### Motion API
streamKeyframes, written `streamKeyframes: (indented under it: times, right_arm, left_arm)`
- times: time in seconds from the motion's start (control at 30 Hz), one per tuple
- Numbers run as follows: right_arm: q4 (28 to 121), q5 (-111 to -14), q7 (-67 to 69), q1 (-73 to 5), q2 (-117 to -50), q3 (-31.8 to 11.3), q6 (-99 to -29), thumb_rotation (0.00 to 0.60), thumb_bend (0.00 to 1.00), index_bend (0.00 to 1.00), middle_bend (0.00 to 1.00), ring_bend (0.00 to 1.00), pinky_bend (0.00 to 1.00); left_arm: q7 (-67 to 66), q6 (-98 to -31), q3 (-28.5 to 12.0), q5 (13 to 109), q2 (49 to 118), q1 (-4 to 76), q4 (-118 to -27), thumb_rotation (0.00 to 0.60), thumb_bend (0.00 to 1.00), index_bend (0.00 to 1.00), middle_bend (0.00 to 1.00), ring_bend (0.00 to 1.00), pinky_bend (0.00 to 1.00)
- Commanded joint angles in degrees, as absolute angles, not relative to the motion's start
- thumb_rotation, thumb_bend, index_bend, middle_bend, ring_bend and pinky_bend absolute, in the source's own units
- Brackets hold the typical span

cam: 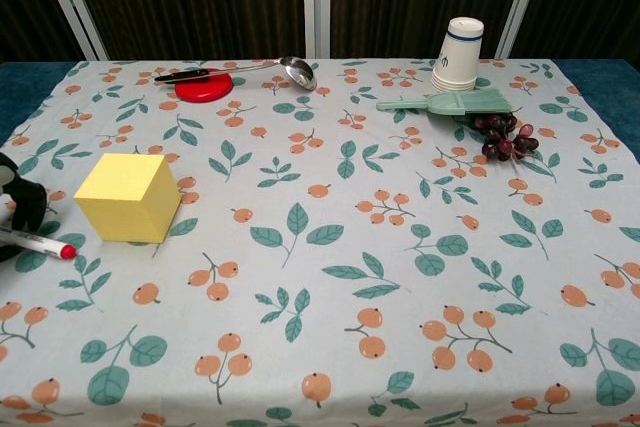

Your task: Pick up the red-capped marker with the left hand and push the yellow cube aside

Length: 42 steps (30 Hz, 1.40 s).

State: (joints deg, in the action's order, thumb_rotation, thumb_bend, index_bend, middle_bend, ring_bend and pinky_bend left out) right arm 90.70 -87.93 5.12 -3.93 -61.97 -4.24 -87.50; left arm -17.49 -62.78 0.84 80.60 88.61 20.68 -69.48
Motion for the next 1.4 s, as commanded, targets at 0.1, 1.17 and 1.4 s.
streamKeyframes:
  times: [0.1, 1.17, 1.4]
  right_arm:
    - [90.7, -87.9, 5.2, -3.9, -62.0, -4.2, -87.5, 0.6, 0.18, 0.0, 0.09, 0.0, 0.0]
    - [92.4, -88.4, 3.7, -3.7, -61.5, -4.2, -87.9, 0.6, 0.18, 0.0, 0.09, 0.0, 0.0]
    - [93.0, -88.5, 3.1, -3.7, -61.2, -4.2, -88.0, 0.6, 0.18, 0.0, 0.09, 0.0, 0.0]
  left_arm:
    - [-17.8, -62.3, 1.2, 80.5, 88.6, 20.8, -69.4, 0.6, 0.35, 0.55, 0.6, 0.37, 0.18]
    - [17.3, -75.5, 4.6, 94.7, 88.5, 20.6, -51.2, 0.6, 0.35, 0.72, 0.74, 0.49, 0.3]
    - [20.2, -74.5, 6.1, 97.0, 91.1, 22.4, -42.5, 0.6, 0.36, 0.72, 0.74, 0.49, 0.3]
